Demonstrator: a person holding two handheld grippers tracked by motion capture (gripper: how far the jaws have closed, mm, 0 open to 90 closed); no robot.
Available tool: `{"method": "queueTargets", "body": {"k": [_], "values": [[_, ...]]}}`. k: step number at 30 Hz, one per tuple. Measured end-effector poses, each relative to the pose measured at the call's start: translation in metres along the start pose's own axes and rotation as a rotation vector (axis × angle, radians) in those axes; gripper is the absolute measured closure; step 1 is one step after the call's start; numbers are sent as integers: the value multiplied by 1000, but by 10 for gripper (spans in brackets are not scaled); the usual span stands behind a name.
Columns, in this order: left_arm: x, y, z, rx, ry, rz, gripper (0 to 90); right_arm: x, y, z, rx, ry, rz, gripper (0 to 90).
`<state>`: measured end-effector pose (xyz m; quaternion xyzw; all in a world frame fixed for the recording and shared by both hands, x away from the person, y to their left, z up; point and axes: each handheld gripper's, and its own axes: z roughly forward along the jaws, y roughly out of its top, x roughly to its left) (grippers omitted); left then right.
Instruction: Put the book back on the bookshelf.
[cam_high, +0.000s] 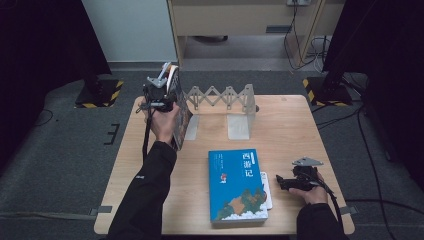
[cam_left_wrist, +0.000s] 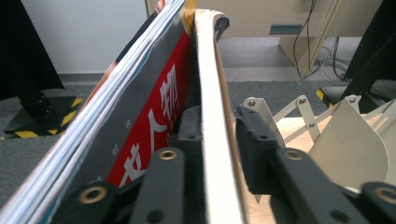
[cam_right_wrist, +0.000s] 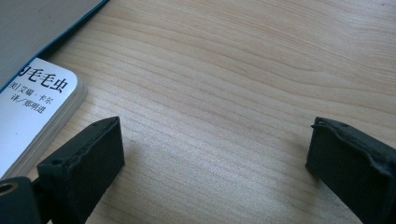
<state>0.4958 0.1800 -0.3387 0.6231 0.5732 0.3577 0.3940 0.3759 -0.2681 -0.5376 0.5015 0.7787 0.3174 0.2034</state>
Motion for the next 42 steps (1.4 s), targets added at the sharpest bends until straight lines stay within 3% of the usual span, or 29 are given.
{"method": "queueTargets", "body": {"k": [9, 12, 19, 27, 28, 31, 34, 35, 37, 42], "values": [[4, -1, -22, -16, -46, -24, 625, 1, 0, 0, 2, -1, 4, 42], [6, -2, -30, -27, -90, -31, 579, 1, 0, 0, 2, -1, 4, 42], [9, -4, -54, -93, -122, -4, 517, 1, 0, 0, 3, -2, 5, 42], [20, -10, -73, -149, -179, -26, 461, 1, -1, -1, 1, -2, 5, 41], [23, -13, -79, -163, -205, -34, 454, 1, -1, -1, 0, -2, 5, 41], [25, -16, -83, -174, -222, -33, 437, 1, -1, 0, -7, -5, 7, 38], [29, -24, -90, -174, -275, -38, 415, 1, -2, 0, -16, -10, 12, 34], [29, -24, -90, -174, -275, -38, 411, 1, -2, 0, -16, -11, 12, 34], [30, -33, -95, -177, -310, -9, 405, 2, -2, 0, -15, -14, 15, 32], [31, -51, -101, -156, -352, 0, 383, 2, -2, 0, -12, -18, 20, 25]]}}
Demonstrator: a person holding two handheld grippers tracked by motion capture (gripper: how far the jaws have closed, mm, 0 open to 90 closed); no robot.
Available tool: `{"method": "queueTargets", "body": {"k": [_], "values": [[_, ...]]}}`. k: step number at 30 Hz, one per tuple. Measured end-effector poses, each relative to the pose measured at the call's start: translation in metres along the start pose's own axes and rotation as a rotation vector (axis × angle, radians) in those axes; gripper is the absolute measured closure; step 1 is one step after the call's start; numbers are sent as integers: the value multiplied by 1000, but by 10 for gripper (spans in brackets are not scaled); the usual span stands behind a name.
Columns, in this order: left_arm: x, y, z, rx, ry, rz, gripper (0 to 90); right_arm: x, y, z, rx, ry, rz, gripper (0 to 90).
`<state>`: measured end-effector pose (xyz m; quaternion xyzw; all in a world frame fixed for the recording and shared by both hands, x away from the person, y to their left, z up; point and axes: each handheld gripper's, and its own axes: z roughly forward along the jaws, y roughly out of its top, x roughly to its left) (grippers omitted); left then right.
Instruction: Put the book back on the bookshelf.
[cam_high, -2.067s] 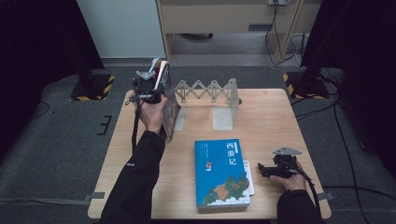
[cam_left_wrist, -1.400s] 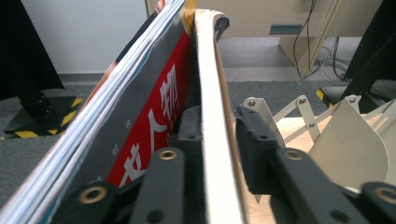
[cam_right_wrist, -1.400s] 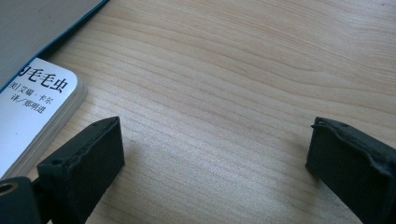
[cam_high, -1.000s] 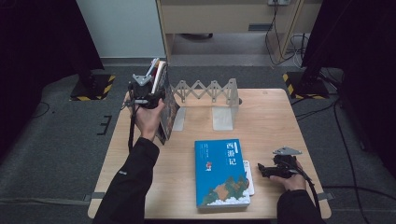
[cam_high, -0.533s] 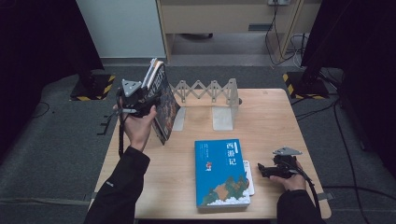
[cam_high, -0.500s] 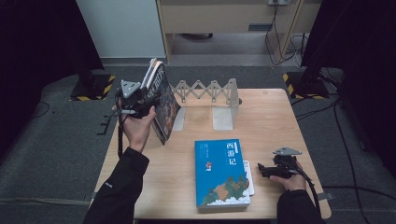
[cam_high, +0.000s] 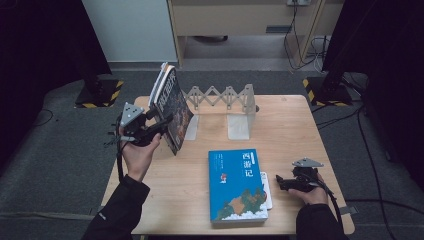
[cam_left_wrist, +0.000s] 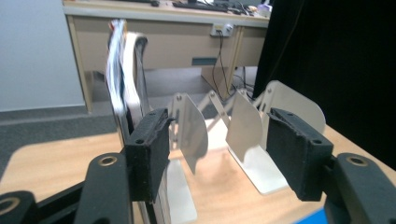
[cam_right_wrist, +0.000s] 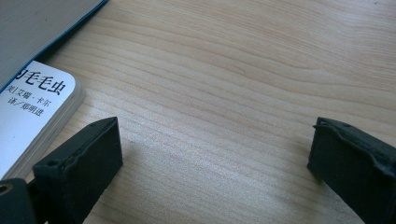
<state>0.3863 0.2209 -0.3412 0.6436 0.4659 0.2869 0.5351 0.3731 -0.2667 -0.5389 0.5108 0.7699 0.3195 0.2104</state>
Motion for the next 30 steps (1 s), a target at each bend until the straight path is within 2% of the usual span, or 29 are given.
{"method": "queueTargets", "body": {"k": [3, 6, 9, 15, 18, 20, 25, 27, 30], "values": [[-1, -8, -2, 14, -15, -1, 372, 0, 0, 0, 3, -4, 6, 21], [-3, -24, -3, 47, -39, 6, 351, 0, 0, 0, 2, -4, 7, 18], [-6, -36, -2, 77, -66, 0, 334, 0, 0, 1, 2, -4, 7, 15], [-12, -56, 2, 122, -105, 15, 297, 0, 0, 1, 3, -7, 5, 13], [-15, -66, 4, 128, -119, -1, 283, 0, 0, 1, 2, -8, 12, 19], [-17, -73, 7, 160, -122, 15, 273, 0, 0, 0, -7, -16, 21, 51], [-23, -85, 11, 192, -130, 35, 259, -1, 1, -4, 6, -28, 28, 140], [-28, -95, 17, 224, -141, 47, 255, 1, 4, -7, 19, -26, 11, 216], [-33, -104, 22, 256, -158, 58, 245, 4, 7, -11, 8, -34, -19, 242]]}}
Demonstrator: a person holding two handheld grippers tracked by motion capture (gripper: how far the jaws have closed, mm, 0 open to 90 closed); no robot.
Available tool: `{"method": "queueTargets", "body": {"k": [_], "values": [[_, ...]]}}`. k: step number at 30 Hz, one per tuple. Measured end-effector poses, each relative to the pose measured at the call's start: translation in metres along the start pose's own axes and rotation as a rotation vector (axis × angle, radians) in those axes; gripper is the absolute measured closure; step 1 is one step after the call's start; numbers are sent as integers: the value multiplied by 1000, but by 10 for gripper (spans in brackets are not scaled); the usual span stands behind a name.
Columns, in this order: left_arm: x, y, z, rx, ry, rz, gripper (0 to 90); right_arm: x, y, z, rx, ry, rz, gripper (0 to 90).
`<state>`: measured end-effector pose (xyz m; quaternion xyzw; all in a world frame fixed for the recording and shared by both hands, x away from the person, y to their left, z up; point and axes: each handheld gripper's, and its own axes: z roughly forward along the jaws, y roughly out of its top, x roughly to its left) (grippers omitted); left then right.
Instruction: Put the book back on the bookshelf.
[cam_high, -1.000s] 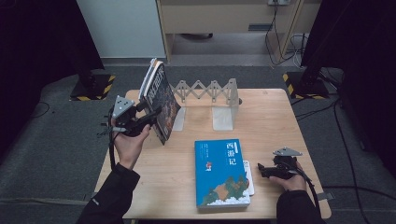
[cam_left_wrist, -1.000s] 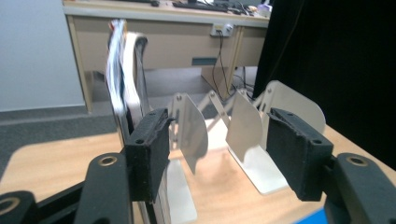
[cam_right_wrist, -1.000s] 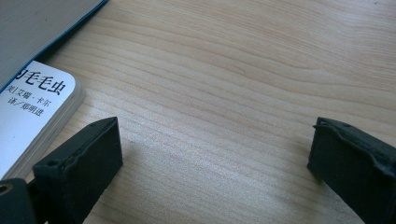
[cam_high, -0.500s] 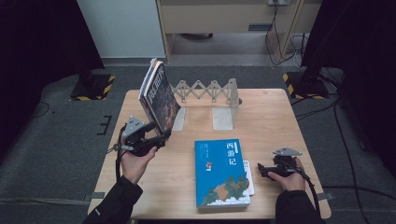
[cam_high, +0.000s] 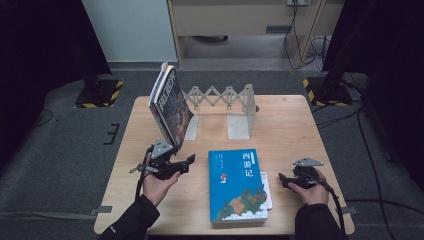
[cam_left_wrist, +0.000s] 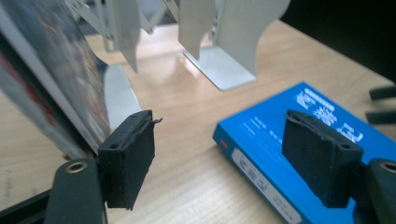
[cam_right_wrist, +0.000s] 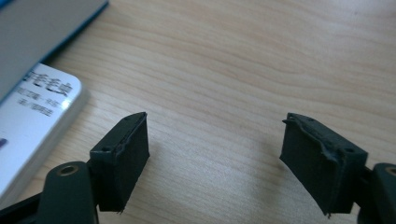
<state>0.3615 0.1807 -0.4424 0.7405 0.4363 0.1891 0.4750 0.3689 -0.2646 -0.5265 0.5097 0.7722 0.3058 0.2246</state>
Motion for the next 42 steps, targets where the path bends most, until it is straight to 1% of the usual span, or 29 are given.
{"method": "queueTargets", "body": {"k": [2, 3, 4, 6, 7, 8, 12, 13, 14, 16, 17, 18, 21, 24, 27, 28, 29, 30, 32, 33, 34, 37, 41, 42], "values": [[-2, -5, 5, 19, -13, 0, 239, 2, 3, -4, -26, 17, 9, 251], [-2, -5, 5, 19, -13, 0, 238, 2, 3, -4, -26, 17, 9, 251], [-4, -10, 9, 38, -35, -19, 236, 4, 5, -7, -49, 29, 17, 257], [-5, -15, 14, 55, -53, -35, 230, 6, 8, -10, -68, 45, 27, 259], [-5, -15, 14, 55, -53, -35, 225, 8, 9, -12, -74, 56, 33, 263], [-7, -19, 20, 73, -63, -41, 221, 9, 10, -13, -77, 68, 43, 265], [-12, -26, 31, 112, -79, -35, 215, 16, 16, -16, -113, 112, 41, 280], [-12, -26, 31, 112, -79, -35, 216, 18, 18, -16, -125, 125, 47, 286], [-15, -27, 37, 131, -80, -39, 215, 20, 19, -17, -137, 139, 62, 291], [-17, -29, 42, 139, -95, -63, 210, 24, 21, -18, -151, 163, 73, 294], [-19, -30, 45, 144, -101, -67, 207, 26, 23, -19, -155, 172, 77, 294], [-20, -31, 47, 151, -103, -67, 204, 28, 24, -19, -154, 178, 70, 297], [-22, -34, 55, 165, -117, -73, 200, 33, 26, -18, -149, 201, 76, 305], [-26, -37, 61, 182, -126, -67, 193, 37, 27, -16, -139, 232, 70, 312], [-28, -39, 64, 190, -132, -61, 186, 43, 29, -15, -138, 262, 76, 315], [-30, -42, 67, 201, -137, -51, 182, 45, 30, -14, -135, 274, 80, 319], [-30, -42, 67, 201, -137, -51, 179, 47, 30, -14, -133, 282, 77, 323], [-32, -44, 70, 204, -149, -46, 163, 50, 30, -13, -128, 293, 80, 323], [-33, -45, 72, 199, -159, -45, 148, 54, 31, -10, -120, 306, 68, 332], [-33, -45, 72, 199, -159, -45, 137, 54, 31, -10, -120, 306, 68, 332], [-33, -47, 74, 192, -166, -43, 120, 58, 32, -8, -106, 326, 74, 338], [-30, -49, 77, 196, -197, -75, 85, 63, 33, -4, -93, 345, 73, 343], [-28, -50, 80, 196, -214, -80, 58, 67, 33, -2, -75, 361, 74, 347], [-28, -51, 82, 192, -219, -89, 51, 68, 33, 0, -75, 374, 76, 351]]}}
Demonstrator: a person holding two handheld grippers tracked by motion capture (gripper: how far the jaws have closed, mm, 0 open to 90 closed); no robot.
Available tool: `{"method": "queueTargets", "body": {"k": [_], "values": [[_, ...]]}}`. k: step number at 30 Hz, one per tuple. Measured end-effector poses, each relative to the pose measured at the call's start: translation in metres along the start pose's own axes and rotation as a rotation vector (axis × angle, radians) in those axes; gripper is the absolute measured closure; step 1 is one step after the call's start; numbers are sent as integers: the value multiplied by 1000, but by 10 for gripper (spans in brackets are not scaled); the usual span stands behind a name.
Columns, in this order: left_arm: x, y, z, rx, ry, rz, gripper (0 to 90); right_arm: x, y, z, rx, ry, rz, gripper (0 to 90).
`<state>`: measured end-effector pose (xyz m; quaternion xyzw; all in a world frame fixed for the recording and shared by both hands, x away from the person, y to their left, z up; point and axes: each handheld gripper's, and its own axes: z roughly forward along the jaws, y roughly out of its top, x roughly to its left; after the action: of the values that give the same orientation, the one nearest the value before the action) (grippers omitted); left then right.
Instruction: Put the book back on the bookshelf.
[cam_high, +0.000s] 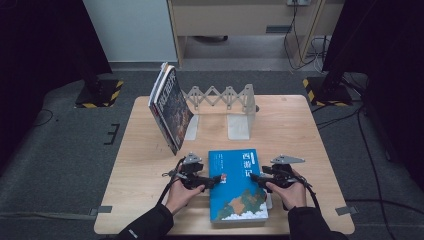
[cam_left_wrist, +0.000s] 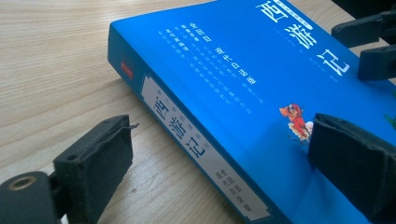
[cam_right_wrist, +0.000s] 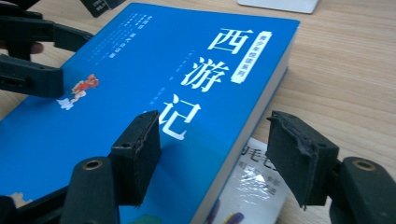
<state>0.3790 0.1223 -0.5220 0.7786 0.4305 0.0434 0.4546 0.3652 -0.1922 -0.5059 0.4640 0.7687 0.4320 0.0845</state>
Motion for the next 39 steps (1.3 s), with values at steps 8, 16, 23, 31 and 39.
{"method": "queueTargets", "body": {"k": [8, 16, 23, 31, 39], "values": [[4, -2, 8, -5, -49, -51, 19, -1, 0, 5, 2, 22, 26, 336], [5, -4, 19, -21, -96, -87, 9, -3, -2, 7, 5, 48, 67, 329], [7, -4, 21, -19, -112, -105, 0, -3, -2, 8, 5, 59, 85, 328], [8, -4, 21, -20, -122, -109, 0, -3, -3, 10, 3, 67, 100, 330], [10, -4, 21, -28, -135, -99, 0, -4, -4, 11, 3, 76, 110, 327]]}}
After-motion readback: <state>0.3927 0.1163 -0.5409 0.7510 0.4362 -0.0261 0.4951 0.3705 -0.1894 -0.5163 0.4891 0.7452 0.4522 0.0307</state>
